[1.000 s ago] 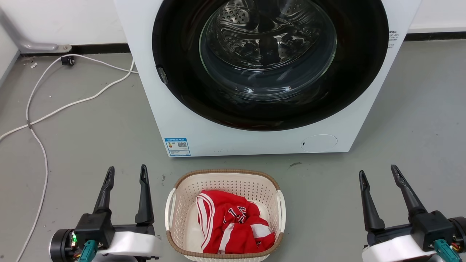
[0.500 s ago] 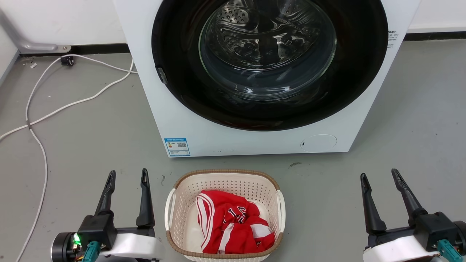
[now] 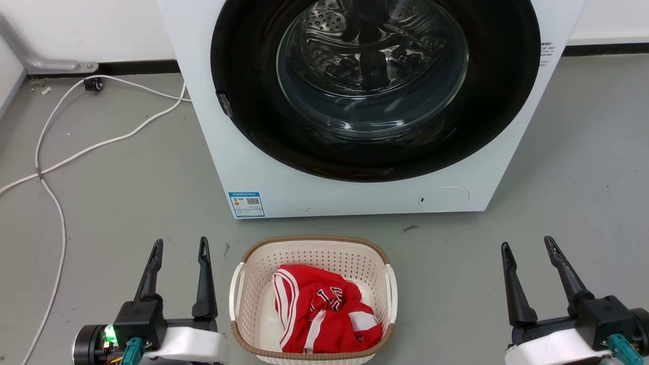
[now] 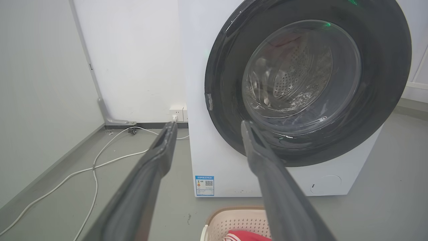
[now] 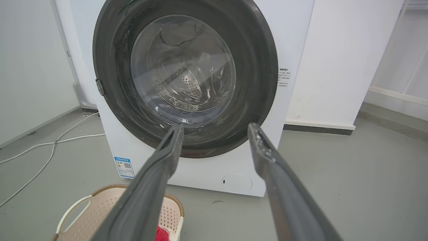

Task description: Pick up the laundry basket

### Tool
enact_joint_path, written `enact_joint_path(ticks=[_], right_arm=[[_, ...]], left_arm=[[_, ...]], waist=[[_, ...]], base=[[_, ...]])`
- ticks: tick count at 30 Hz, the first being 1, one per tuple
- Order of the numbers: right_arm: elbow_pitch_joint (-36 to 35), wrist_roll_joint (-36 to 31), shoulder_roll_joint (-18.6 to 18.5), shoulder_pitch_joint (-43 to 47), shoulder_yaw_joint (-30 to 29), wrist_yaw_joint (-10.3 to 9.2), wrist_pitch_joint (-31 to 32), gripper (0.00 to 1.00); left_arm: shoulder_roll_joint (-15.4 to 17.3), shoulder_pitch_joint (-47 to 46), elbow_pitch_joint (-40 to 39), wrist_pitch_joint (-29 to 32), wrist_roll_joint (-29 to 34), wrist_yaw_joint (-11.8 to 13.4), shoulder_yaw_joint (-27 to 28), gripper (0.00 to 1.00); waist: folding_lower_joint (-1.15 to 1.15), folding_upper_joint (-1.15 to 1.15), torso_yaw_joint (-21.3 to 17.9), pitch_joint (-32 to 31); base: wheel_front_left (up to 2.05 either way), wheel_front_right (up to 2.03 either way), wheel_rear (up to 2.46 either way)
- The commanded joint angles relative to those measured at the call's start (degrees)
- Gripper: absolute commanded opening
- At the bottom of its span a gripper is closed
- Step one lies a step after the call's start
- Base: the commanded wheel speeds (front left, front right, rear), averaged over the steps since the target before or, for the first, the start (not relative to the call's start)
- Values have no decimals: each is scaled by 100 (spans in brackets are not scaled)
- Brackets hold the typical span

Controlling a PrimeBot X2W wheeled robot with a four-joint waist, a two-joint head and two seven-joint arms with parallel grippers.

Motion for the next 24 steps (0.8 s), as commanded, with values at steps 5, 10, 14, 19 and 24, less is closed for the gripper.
enact_joint_path(ticks=[5, 10, 14, 19, 24], right_arm=[[11, -12, -27, 51, 3, -2, -16, 100], [10, -14, -27, 42, 5, -2, -16, 100], [3, -11, -27, 18, 12, -2, -16, 100], [50, -104, -26, -145, 53, -2, -16, 100], [312, -257, -26, -469, 218, -3, -15, 100]], left_arm=[[13, 43, -18, -16, 38, 40, 1, 100], [13, 29, -4, -16, 38, 34, 16, 100], [14, 7, 17, -16, 31, 35, 37, 100], [13, -139, 170, -16, 13, -59, 121, 100], [62, -540, 636, -16, 56, -267, 259, 100]], waist=[[0, 0, 0, -4], [0, 0, 0, -4], [0, 0, -1, 2], [0, 0, 8, 39], [0, 0, 20, 240]], base=[[0, 0, 0], [0, 0, 0], [0, 0, 0], [0, 0, 0], [0, 0, 0]])
